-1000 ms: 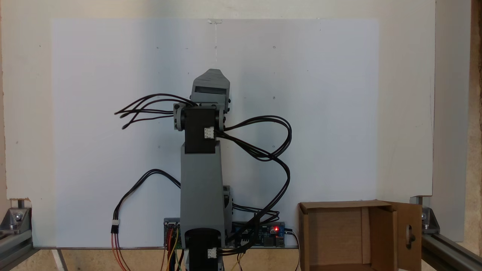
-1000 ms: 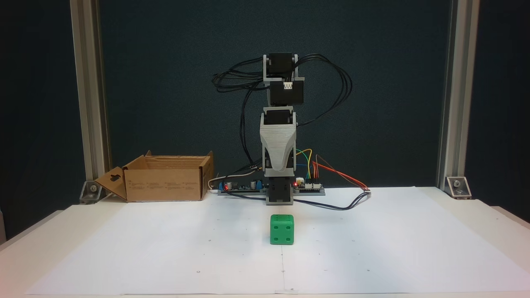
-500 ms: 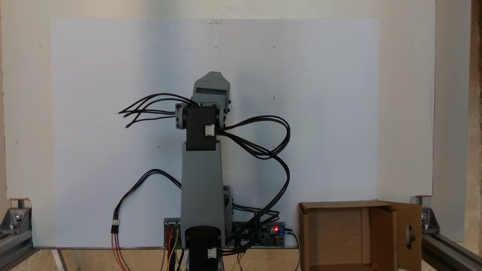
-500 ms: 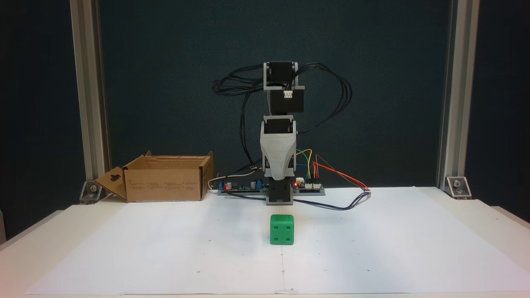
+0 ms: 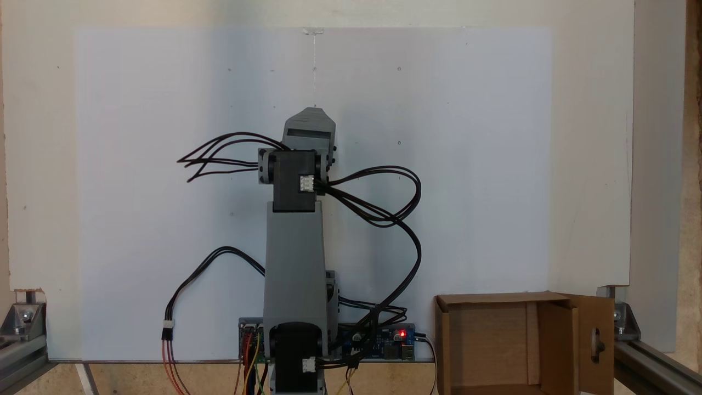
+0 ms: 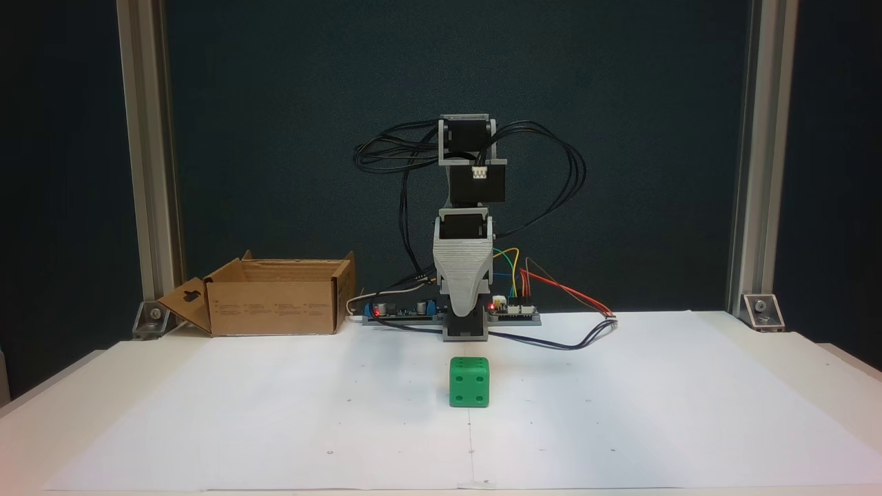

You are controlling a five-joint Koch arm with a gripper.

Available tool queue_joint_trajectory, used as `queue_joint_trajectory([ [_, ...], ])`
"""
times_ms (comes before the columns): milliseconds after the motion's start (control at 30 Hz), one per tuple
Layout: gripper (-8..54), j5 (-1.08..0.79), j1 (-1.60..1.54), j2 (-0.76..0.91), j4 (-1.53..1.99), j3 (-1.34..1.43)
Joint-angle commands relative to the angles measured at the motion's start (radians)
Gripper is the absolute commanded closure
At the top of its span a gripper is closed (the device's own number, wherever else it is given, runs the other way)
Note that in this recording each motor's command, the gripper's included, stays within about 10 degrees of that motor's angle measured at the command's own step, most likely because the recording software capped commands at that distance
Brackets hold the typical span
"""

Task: Grasp a green dice and put it in the bin.

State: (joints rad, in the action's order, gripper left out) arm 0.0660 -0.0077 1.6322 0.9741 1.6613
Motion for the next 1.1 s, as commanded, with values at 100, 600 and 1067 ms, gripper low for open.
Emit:
queue_joint_trajectory([
  [100, 3.4, 0.043, 0.0, 0.002, 0.025, -0.02],
  [600, 4.2, 0.058, 0.003, -0.109, 0.149, -0.202],
  [1067, 4.0, 0.06, 0.023, -0.169, 0.1, -0.201],
])
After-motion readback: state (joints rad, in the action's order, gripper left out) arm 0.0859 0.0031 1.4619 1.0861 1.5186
